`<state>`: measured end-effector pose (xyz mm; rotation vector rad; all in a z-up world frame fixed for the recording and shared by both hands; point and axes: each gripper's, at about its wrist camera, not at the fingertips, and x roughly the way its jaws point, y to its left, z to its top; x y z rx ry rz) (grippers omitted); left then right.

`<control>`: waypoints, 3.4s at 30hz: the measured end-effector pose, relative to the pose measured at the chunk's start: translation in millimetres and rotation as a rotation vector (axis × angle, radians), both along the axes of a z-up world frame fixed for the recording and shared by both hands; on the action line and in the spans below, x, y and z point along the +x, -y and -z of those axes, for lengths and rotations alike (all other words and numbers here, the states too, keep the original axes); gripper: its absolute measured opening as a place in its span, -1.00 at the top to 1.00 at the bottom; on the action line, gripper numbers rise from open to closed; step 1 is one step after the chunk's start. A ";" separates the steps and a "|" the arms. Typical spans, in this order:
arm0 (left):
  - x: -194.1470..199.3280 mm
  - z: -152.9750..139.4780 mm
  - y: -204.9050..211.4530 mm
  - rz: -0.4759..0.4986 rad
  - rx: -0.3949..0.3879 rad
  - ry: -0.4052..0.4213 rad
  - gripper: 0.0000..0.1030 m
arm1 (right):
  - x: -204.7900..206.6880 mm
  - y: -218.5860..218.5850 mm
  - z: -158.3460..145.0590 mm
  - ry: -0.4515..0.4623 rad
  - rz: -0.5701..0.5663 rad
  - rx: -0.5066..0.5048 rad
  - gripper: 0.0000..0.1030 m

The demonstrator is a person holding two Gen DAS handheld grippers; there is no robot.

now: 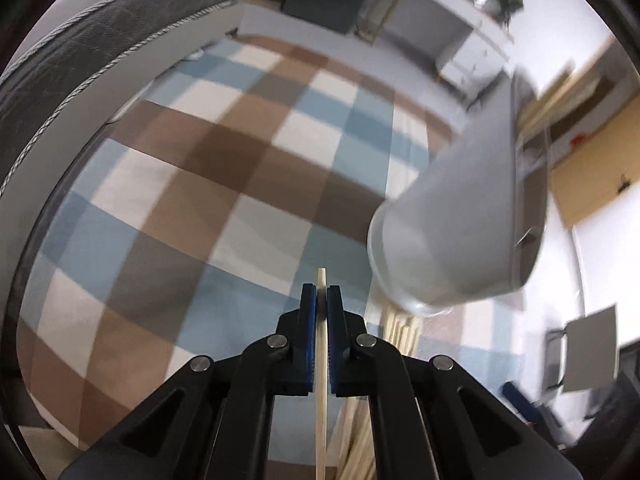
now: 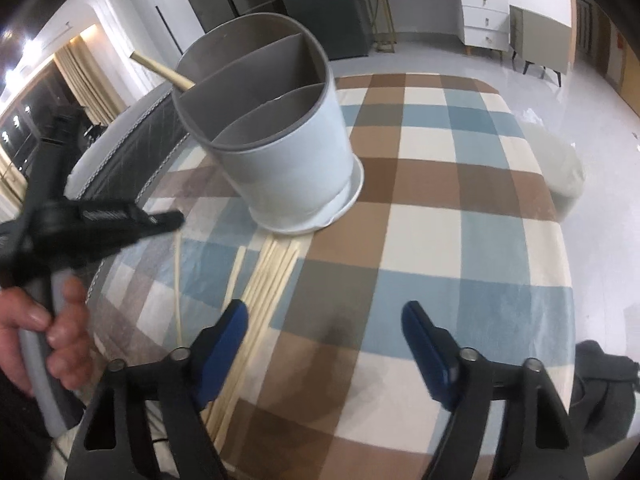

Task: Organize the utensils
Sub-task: 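Lift the chopstick with the left tool while the right tool grasps another chopstick, then raise both held chopsticks up above the grey utensil holder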

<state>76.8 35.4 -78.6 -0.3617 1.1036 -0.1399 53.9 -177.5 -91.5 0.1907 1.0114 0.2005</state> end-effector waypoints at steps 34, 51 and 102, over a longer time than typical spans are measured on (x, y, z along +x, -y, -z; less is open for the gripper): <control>-1.0 -33.1 -67.6 -0.004 -0.138 0.077 1.00 | 88.7 -141.5 49.8 -0.195 -0.254 -0.308 0.56; -10.2 -38.5 -51.2 0.068 -0.108 0.092 1.00 | 59.0 -127.7 9.5 0.039 -0.179 -0.151 0.89; 30.3 -226.1 23.4 0.202 -0.079 0.425 1.00 | 57.8 -37.0 -242.8 0.934 -0.229 -0.022 0.90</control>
